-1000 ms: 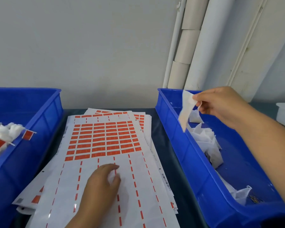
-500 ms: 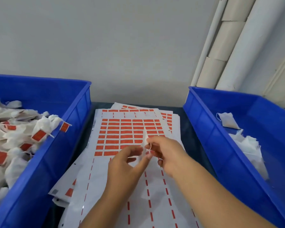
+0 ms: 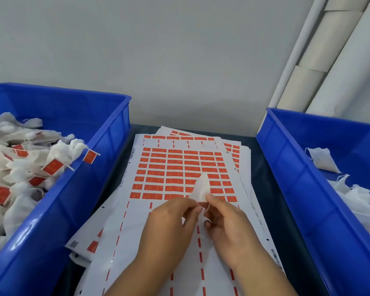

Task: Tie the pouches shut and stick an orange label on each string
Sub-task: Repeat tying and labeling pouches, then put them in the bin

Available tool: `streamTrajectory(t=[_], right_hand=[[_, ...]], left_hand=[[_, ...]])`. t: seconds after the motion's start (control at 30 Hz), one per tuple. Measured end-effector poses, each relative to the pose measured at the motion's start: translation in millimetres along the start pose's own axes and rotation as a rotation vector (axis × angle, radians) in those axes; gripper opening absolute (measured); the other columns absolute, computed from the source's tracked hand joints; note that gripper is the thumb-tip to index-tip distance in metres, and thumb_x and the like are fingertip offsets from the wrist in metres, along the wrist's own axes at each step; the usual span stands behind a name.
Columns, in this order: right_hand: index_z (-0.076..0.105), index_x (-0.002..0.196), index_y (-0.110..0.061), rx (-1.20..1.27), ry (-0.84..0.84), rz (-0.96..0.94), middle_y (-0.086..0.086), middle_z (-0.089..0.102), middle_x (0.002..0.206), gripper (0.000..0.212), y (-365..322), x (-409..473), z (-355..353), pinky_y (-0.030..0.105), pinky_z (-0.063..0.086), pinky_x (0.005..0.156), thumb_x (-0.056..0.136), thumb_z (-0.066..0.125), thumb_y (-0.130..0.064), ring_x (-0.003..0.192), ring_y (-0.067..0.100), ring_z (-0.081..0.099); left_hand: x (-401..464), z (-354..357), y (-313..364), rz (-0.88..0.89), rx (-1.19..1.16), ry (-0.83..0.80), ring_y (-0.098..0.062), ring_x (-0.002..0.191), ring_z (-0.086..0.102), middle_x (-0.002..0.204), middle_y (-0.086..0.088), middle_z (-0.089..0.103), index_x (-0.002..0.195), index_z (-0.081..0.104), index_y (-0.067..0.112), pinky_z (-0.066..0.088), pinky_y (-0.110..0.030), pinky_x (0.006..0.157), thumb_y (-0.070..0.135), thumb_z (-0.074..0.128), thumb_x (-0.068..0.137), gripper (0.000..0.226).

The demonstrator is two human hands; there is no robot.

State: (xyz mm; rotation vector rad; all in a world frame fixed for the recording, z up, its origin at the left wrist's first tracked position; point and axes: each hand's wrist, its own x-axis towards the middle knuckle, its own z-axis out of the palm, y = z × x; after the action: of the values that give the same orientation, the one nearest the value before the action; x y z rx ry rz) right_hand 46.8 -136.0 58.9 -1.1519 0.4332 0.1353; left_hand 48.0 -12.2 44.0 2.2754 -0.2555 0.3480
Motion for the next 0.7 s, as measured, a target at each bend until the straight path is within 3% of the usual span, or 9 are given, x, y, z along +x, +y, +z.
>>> streamTrajectory(t=[0.07, 0.17, 0.23, 0.33, 0.5, 0.6, 0.7], right_hand=[[0.079, 0.087, -0.017, 0.082, -0.067, 0.046, 0.008, 0.075, 0.087, 0.016, 1, 2, -4, 0.031, 0.054, 0.071, 0.089, 0.063, -0.020, 0.074, 0.017, 0.073], [0.079, 0.080, -0.017, 0.143, -0.107, 0.083, 0.008, 0.073, 0.080, 0.017, 5, 2, -4, 0.024, 0.054, 0.059, 0.086, 0.064, -0.021, 0.062, 0.012, 0.067], [0.079, 0.083, -0.016, 0.150, -0.119, 0.093, 0.007, 0.073, 0.081, 0.016, 8, 2, -4, 0.024, 0.051, 0.058, 0.085, 0.065, -0.024, 0.058, 0.010, 0.065], [0.079, 0.082, -0.020, 0.114, -0.141, 0.079, 0.008, 0.075, 0.089, 0.017, 10, 2, -4, 0.026, 0.049, 0.066, 0.087, 0.063, -0.024, 0.068, 0.012, 0.070], [0.079, 0.085, -0.027, -0.091, -0.084, -0.034, 0.000, 0.075, 0.092, 0.014, 11, 0, -2, 0.029, 0.051, 0.074, 0.087, 0.065, -0.027, 0.084, 0.014, 0.070], [0.077, 0.092, -0.024, -0.220, -0.025, -0.095, -0.005, 0.075, 0.096, 0.013, 13, -2, 1, 0.036, 0.052, 0.093, 0.085, 0.068, -0.030, 0.099, 0.018, 0.066], [0.075, 0.084, -0.028, -0.305, 0.013, -0.167, -0.010, 0.074, 0.084, 0.008, 11, -3, 2, 0.024, 0.053, 0.081, 0.086, 0.067, -0.028, 0.090, 0.010, 0.066]], left_hand=[[-2, 0, 3, 0.008, 0.006, -0.029, 0.013, 0.071, 0.052, 0.082, 0.030, 0.058, 0.102, 0.069, 0.037, 0.035, 0.003, 0.063, 0.050, 0.065, 0.077, 0.029], [-3, 0, 4, 0.021, 0.047, -0.014, 0.009, 0.077, 0.051, 0.096, 0.025, 0.064, 0.105, 0.069, 0.035, 0.039, -0.003, 0.073, 0.052, 0.069, 0.072, 0.037], [-3, -1, 4, -0.013, 0.024, -0.002, 0.014, 0.077, 0.051, 0.091, 0.031, 0.060, 0.101, 0.071, 0.036, 0.037, 0.000, 0.069, 0.048, 0.072, 0.071, 0.032], [0, 1, 3, -0.100, -0.067, -0.036, 0.024, 0.079, 0.050, 0.071, 0.040, 0.053, 0.092, 0.074, 0.036, 0.035, 0.006, 0.062, 0.036, 0.074, 0.075, 0.017], [2, 4, 0, -0.220, -0.173, -0.110, 0.009, 0.077, 0.061, 0.080, 0.029, 0.064, 0.096, 0.073, 0.035, 0.045, -0.007, 0.079, 0.032, 0.070, 0.080, 0.017], [1, 5, -2, -0.209, -0.185, -0.125, 0.009, 0.074, 0.059, 0.076, 0.032, 0.060, 0.097, 0.073, 0.034, 0.043, -0.004, 0.073, 0.029, 0.068, 0.082, 0.017], [1, 4, -2, -0.152, -0.171, -0.097, 0.008, 0.075, 0.057, 0.069, 0.027, 0.060, 0.091, 0.074, 0.033, 0.042, -0.003, 0.061, 0.024, 0.066, 0.084, 0.014]])
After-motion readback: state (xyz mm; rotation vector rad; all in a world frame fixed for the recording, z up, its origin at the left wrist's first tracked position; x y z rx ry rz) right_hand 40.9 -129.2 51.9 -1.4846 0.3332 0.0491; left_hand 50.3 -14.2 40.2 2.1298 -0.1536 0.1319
